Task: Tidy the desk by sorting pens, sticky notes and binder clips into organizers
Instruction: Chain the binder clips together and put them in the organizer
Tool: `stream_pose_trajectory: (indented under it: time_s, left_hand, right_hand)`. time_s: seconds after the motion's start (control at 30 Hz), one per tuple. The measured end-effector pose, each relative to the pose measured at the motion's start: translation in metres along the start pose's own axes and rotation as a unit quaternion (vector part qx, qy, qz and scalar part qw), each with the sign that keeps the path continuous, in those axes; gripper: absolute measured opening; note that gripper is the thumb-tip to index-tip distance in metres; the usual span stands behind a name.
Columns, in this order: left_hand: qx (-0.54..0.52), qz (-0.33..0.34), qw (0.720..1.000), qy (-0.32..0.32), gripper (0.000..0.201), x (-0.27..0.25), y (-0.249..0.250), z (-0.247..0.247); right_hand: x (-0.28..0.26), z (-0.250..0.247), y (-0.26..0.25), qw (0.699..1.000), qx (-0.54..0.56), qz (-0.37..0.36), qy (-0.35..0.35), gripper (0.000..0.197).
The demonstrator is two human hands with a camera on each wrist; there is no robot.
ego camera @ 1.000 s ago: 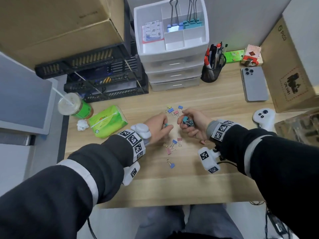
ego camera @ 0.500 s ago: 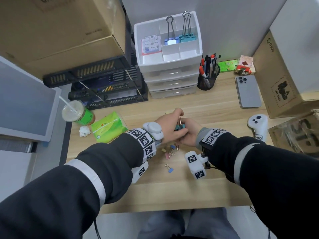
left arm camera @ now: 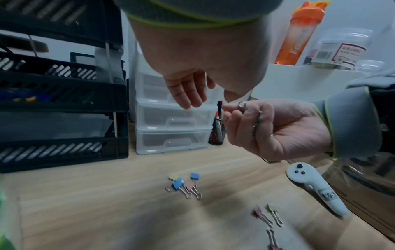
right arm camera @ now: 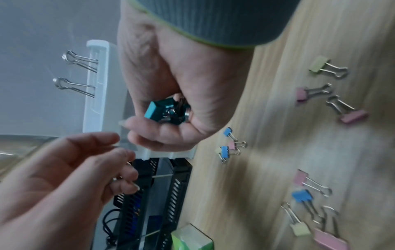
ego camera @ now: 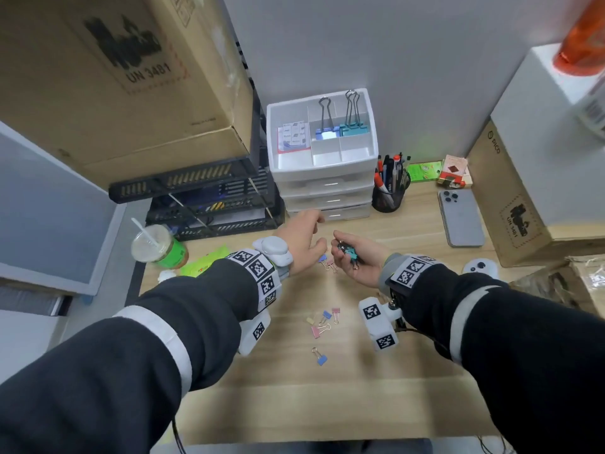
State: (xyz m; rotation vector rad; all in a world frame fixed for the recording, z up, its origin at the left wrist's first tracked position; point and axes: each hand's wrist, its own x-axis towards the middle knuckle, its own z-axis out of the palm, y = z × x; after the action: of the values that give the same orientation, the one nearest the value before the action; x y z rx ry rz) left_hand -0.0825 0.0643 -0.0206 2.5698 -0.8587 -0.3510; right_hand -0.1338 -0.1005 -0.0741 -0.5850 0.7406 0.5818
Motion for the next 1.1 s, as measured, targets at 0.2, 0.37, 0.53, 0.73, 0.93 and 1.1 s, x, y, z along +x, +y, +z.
stream_pose_trajectory:
  time_s: [0.2,0.37,0.53,0.73,0.93,1.1]
  left_hand:
    - [0.056,-0.028,0.998,0.024,0.041,0.034,0.000,-0.068]
    - [0.075,-0.027,0.996,0.032,0.039,0.064,0.003,-0.105]
    - [0.108,-0.022,0.993,0.038,0.034,0.099,0.007,-0.125]
    - [0.183,-0.068,0.981,0.010,0.035,0.128,-0.003,-0.131]
    - [0.247,-0.094,0.964,-0.019,0.034,0.144,-0.015,-0.123]
    - [0.252,-0.100,0.962,-0.021,0.035,0.151,-0.023,-0.116]
  right_hand:
    - [-0.030,0.042,-0.074,0.998,-0.056,-0.035,0.000,0.027]
    - [-0.050,0.079,-0.153,0.993,-0.087,-0.067,0.033,0.021]
    - [-0.064,0.126,-0.233,0.984,-0.148,-0.085,0.052,0.022]
    - [-0.040,0.167,-0.288,0.957,-0.262,-0.084,0.093,0.027]
    - [-0.008,0.185,-0.295,0.895,-0.401,-0.095,0.170,0.023]
    - [0.017,0.190,-0.292,0.850,-0.477,-0.094,0.201,0.018]
